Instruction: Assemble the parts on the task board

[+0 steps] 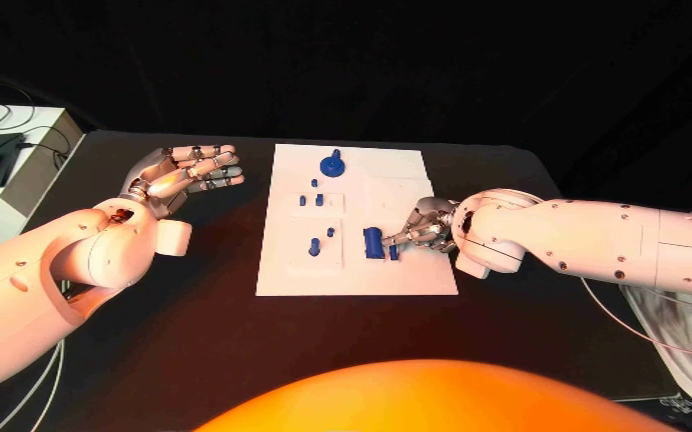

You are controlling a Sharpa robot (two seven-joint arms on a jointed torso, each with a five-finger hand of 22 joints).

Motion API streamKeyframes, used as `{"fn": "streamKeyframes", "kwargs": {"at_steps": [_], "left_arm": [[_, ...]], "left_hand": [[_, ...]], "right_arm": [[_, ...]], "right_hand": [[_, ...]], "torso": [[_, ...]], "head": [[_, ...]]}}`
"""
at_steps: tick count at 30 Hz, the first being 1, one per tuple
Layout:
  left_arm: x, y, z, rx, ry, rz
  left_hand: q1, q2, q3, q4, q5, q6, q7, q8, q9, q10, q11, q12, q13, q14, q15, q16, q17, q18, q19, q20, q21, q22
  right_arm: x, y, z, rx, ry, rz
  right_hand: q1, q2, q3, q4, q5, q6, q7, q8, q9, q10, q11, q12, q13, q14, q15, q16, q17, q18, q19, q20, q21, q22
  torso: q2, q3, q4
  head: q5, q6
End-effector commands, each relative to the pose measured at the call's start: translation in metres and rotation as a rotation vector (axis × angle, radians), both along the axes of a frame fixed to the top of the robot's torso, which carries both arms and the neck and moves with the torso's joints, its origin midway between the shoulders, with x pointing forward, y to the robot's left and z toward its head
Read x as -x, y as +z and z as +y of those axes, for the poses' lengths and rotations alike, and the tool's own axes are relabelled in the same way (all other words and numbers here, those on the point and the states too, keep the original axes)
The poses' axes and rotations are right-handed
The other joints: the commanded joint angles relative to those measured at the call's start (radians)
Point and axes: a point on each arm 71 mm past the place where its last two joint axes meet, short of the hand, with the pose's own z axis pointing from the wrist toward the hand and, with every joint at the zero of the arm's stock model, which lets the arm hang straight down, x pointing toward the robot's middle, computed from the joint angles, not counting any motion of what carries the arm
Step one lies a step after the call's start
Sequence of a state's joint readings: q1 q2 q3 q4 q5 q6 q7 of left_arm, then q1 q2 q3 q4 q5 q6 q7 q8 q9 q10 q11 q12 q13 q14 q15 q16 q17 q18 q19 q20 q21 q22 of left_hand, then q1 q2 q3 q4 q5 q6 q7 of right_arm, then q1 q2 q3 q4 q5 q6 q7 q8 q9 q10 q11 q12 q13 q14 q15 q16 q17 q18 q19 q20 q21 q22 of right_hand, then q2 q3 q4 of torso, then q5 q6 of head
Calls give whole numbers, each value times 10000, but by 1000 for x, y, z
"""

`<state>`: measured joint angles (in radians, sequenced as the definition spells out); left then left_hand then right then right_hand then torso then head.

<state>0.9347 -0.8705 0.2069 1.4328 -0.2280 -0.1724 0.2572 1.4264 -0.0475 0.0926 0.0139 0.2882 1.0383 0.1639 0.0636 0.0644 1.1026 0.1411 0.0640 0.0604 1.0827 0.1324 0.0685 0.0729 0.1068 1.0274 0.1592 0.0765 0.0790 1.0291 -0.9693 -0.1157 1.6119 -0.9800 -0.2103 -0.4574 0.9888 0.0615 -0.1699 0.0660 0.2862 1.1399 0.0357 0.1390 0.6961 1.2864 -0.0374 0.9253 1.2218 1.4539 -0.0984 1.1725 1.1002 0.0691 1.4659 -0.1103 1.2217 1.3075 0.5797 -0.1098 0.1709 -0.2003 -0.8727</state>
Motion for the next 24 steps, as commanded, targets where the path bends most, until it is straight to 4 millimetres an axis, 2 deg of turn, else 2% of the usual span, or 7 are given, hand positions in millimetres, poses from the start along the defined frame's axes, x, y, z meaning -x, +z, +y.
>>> {"fn": "streamKeyframes", "kwargs": {"at_steps": [1,9,13,17,19,20,24], "left_arm": [[1,1,-2,117,-156,-8],[1,1,-2,134,-145,-53],[0,1,-2,206,-59,-141],[-2,1,-1,297,90,-268],[-3,1,0,323,213,-342],[-3,1,1,327,275,-372],[-7,0,7,315,639,-527]], "left_hand": [[80,37,-36,38,28,-13,67,-3,-12,-31,30,-13,-11,-27,20,20,-5,-105,31,52,12,-12],[80,37,-36,38,28,-13,67,-3,-12,-31,30,-13,-11,-27,20,20,-5,-105,31,52,12,-12],[86,36,-48,33,28,-3,44,0,-11,-22,23,-11,-10,-20,17,28,-2,-101,33,53,14,-12],[95,63,-26,38,25,92,-30,4,-10,69,-19,-13,-13,48,-15,45,6,-88,73,35,37,0],[96,81,-2,46,24,164,-80,7,-8,139,-48,-14,-13,92,-34,44,8,-88,85,26,45,4],[96,88,10,50,23,191,-99,7,-8,169,-60,-15,-13,105,-39,40,8,-91,81,26,43,4],[83,110,76,84,16,331,-197,-1,-10,315,-117,-36,-15,168,-60,-30,9,-123,24,36,16,-7]], "right_arm": [[1,1,0,-137,112,-167],[0,8,-6,-1017,-69,-967],[-5,18,-10,-2453,-415,-2161],[-15,31,-17,-3891,-869,-3438],[-22,37,-22,-4487,-1178,-4016],[-25,39,-24,-4696,-1316,-4225],[-43,47,-37,-5477,-1990,-5083]], "right_hand": [[118,27,-36,-53,27,62,-13,16,17,60,-2,3,11,22,34,64,13,-97,788,18,40,1776],[547,165,93,-571,163,-31,51,-67,-23,-12,39,-79,-26,-10,58,-51,-103,-68,762,36,-144,1730],[989,290,238,-920,362,-114,119,-216,-134,-157,86,-323,-190,-59,93,-385,-419,-14,706,67,-649,1607],[1470,310,525,-1283,244,-195,179,-382,-272,-526,125,-1140,-771,-200,123,-1227,-1121,44,587,75,-1936,1233],[1610,274,654,-1390,294,-276,245,-521,-395,-915,200,-2095,-1478,-342,144,-2222,-1940,102,460,100,-3254,767],[1648,249,679,-1423,302,-286,253,-553,-427,-941,201,-2188,-1599,-351,149,-2477,-2131,110,454,94,-3575,630],[1857,164,759,-1551,266,-811,564,-713,-692,-1406,396,-2867,-2323,-795,320,-3674,-2796,483,-196,240,-7523,-931]], "torso": [[5,3,6],[-7,5,-17],[-28,1,-25],[-79,1,-53],[-128,1,-77],[-153,2,-89],[-311,3,-152]], "head": [[-3,1],[3,1],[-5,1],[-2,1],[33,55],[45,67],[126,288]]}}
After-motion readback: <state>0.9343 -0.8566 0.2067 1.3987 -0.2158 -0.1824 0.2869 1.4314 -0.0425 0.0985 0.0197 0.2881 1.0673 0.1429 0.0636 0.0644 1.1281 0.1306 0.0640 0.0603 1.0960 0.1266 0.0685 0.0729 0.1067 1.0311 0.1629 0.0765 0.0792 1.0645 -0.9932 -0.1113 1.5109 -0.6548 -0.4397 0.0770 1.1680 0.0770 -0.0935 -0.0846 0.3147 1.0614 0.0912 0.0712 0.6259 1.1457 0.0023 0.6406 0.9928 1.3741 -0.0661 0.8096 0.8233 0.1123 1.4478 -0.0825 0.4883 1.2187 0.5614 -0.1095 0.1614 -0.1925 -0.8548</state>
